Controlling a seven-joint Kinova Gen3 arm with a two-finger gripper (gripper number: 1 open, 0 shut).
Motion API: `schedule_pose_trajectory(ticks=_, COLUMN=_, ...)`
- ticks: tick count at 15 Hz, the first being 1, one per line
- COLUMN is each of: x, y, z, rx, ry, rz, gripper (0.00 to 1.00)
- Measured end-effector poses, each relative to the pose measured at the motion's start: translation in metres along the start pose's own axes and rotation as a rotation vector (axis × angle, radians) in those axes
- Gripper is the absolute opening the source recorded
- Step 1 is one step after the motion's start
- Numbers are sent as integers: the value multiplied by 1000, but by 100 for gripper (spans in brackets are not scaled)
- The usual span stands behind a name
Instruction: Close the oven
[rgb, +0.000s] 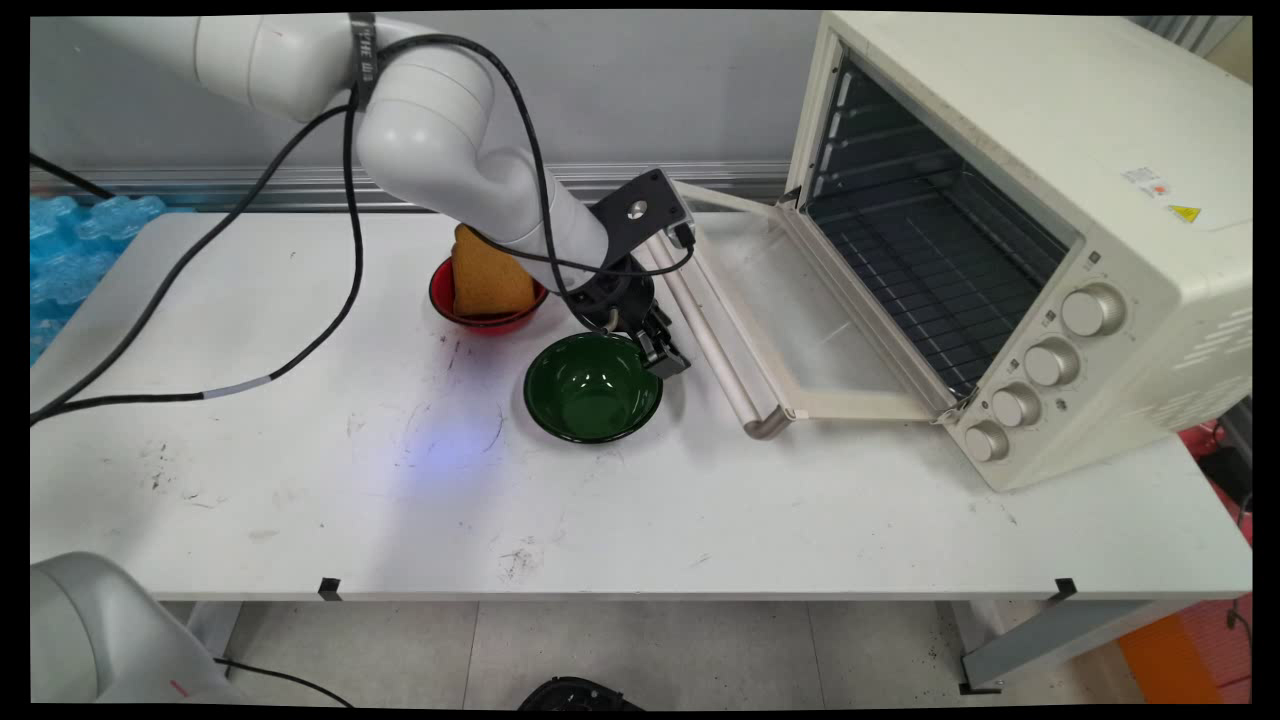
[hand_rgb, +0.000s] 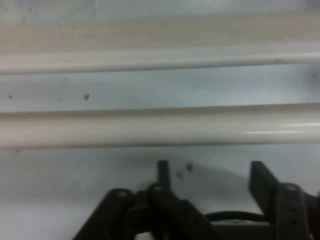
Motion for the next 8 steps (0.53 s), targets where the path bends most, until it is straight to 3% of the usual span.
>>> schedule_pose_trajectory(ticks=8, x=-4, y=-13, z=22, rx=9, ry=40, rz=-1, gripper=0)
